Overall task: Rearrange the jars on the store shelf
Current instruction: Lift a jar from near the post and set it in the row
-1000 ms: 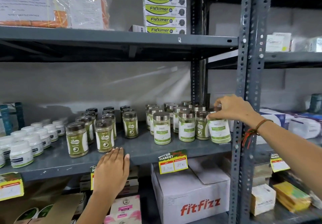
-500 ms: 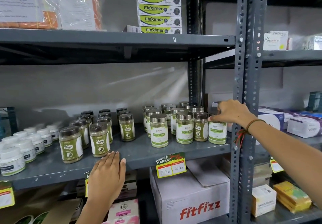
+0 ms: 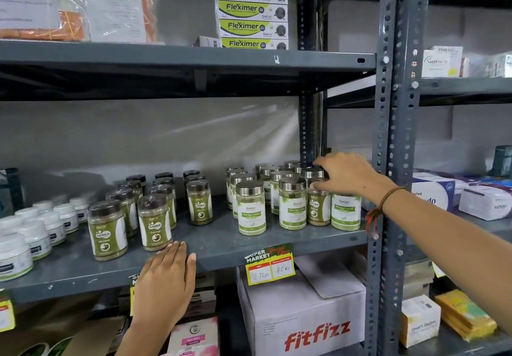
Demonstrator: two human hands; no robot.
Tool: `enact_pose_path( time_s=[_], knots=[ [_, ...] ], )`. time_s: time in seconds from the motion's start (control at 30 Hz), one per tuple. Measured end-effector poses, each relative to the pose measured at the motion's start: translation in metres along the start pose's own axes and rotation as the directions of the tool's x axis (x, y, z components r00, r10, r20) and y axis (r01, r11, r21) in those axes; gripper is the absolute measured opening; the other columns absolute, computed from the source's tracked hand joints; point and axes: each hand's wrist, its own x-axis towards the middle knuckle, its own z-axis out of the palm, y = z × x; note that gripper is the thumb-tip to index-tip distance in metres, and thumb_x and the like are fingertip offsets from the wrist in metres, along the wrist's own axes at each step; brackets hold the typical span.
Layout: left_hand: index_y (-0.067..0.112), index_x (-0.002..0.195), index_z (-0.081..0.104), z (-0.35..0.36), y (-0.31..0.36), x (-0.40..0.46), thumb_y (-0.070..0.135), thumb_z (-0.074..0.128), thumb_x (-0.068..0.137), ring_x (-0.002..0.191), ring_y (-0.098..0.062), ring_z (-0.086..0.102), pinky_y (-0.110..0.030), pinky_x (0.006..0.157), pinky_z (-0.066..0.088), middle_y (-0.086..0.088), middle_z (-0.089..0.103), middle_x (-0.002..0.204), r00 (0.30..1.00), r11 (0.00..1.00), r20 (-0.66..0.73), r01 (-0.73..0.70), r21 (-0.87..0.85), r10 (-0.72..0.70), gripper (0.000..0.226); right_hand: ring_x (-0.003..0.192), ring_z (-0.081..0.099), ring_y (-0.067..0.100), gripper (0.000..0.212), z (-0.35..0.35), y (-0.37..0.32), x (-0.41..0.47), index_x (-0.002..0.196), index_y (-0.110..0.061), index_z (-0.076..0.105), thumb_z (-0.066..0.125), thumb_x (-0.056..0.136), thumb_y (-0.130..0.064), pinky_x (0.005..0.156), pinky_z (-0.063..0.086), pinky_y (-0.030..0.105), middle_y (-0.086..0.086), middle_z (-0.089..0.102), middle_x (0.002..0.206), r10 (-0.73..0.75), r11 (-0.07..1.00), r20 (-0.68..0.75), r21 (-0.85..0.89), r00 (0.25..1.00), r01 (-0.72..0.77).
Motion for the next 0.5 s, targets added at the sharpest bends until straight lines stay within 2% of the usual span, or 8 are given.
enact_pose_path(
  time_s=[0.1,0.17,0.23,0.3,0.5],
  knots=[
    [0.002,0.110,0.069,0.001,0.000,0.000,0.042,0.031,0.093,0.105,-0.027,0.065,-0.043,0.093,0.048,-0.014,0.070,0.109,1.000,1.000,0.005,-0.002,0.009,0.002,0.058,0.116,0.059,0.025,0.077,0.011,0.001,0.011,0.140,-0.020,0.048,0.053,0.082,-0.070,0.099,0.042,0.041,0.005,0.063,0.126,-0.008,0.999,0.218,0.035,0.976,0.001],
    [0.003,0.111,0.068,0.001,0.000,0.000,0.043,0.030,0.093,0.105,-0.026,0.064,-0.042,0.094,0.048,-0.014,0.070,0.110,1.000,1.000,0.004,-0.006,0.015,0.006,0.058,0.126,0.052,0.025,0.080,0.016,0.001,0.017,0.145,-0.021,0.043,0.052,0.083,-0.070,0.111,0.029,0.044,0.004,0.059,0.136,0.012,0.998,0.329,0.052,0.944,-0.031],
    [0.004,0.112,0.068,0.001,-0.001,0.000,0.043,0.030,0.094,0.105,-0.025,0.064,-0.042,0.094,0.048,-0.013,0.070,0.110,1.000,1.000,0.006,-0.008,0.018,0.008,0.058,0.133,0.047,0.024,0.080,0.018,0.002,0.021,0.147,-0.022,0.040,0.053,0.084,-0.070,0.116,0.016,0.047,0.003,0.055,0.142,0.027,0.993,0.420,0.092,0.907,-0.072],
    [0.004,0.113,0.068,0.001,-0.001,0.000,0.043,0.030,0.094,0.105,-0.025,0.065,-0.041,0.094,0.048,-0.013,0.070,0.110,1.000,1.000,0.012,-0.014,0.024,0.014,0.057,0.132,0.048,0.024,0.079,0.021,0.003,0.023,0.143,-0.024,0.043,0.054,0.081,-0.072,0.114,0.015,0.048,0.001,0.057,0.140,0.035,0.987,0.442,0.126,0.896,-0.100],
    [0.004,0.111,0.068,0.001,-0.001,0.001,0.042,0.032,0.093,0.103,-0.025,0.065,-0.042,0.092,0.048,-0.013,0.071,0.108,1.000,1.000,0.003,-0.013,0.028,0.013,0.056,0.120,0.053,0.022,0.078,0.018,0.007,0.027,0.131,-0.028,0.051,0.064,0.070,-0.074,0.106,0.022,0.044,-0.003,0.062,0.126,0.080,0.966,0.381,0.199,0.921,-0.166]
  ],
)
